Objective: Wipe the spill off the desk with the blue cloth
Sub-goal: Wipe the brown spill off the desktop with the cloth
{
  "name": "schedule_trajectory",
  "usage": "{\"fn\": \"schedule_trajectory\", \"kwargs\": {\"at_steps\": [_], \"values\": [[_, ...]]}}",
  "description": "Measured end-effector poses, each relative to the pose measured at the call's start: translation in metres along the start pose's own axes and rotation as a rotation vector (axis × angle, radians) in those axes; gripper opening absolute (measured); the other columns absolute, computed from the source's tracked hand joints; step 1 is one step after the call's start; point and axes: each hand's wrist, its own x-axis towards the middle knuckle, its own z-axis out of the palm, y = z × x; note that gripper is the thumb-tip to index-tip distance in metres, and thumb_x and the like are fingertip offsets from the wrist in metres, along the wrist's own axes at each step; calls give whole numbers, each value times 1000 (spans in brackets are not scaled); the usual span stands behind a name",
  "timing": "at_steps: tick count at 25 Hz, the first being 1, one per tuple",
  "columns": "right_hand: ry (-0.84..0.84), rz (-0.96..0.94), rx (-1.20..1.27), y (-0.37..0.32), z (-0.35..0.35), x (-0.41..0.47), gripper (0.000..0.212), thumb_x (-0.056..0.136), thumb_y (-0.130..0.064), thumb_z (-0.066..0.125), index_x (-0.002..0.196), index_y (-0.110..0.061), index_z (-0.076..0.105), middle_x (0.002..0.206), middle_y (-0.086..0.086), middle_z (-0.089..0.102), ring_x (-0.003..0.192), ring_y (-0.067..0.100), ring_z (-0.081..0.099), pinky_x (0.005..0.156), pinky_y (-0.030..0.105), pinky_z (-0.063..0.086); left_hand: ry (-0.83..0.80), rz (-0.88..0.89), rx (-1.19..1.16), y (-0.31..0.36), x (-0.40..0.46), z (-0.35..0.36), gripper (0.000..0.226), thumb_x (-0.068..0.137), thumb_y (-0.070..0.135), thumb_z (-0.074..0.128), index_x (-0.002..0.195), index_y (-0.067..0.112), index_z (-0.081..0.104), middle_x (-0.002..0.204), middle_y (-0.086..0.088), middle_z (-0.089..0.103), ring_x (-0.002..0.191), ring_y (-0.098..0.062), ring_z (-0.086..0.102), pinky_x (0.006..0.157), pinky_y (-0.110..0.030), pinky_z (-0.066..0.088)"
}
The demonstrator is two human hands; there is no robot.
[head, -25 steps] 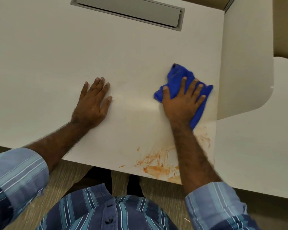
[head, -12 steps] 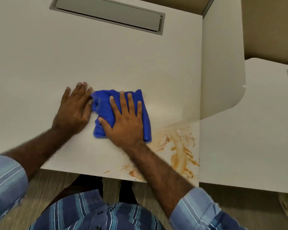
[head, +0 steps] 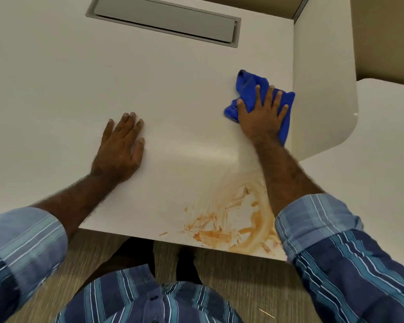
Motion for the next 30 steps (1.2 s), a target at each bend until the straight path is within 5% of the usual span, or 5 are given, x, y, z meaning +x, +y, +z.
{"fn": "schedule_trajectory", "kwargs": {"at_steps": [9, 14, 25, 30], "values": [[9, -372, -6, -100, 42, -180, 79, 107, -67, 29, 173, -25, 18, 181, 15, 11, 168, 40, 5, 133, 65, 5, -21, 10, -6, -3, -1, 0, 54, 108, 24, 38, 158, 3, 41, 168, -18, 36, 159, -31, 30, 131, -55, 15], [-55, -526, 3, -86, 57, -301, 78, 110, -67, 25, 174, -27, 4, 183, 9, -3, 169, 33, -7, 134, 62, 4, -64, 17, -27, -7, -1, 0, 56, 108, 25, 34, 158, 2, 41, 168, -20, 35, 160, -33, 27, 132, -56, 12], [-47, -268, -42, -141, 52, -258, 76, 110, -65, 26, 174, -28, 8, 183, 7, 0, 169, 31, -5, 134, 60, 1, -131, -10, -159, -19, -1, -16, 55, 111, 19, 34, 163, 2, 29, 170, -20, 31, 162, -34, 21, 131, -54, 3], [47, -104, -32, -126, 62, -335, 76, 110, -66, 20, 173, -25, 12, 183, 9, 7, 169, 32, 2, 136, 59, 7, -73, 250, -10, -38, -23, -23, 55, 112, 22, 42, 160, -3, 34, 164, -26, 39, 157, -39, 31, 128, -66, 10]]}}
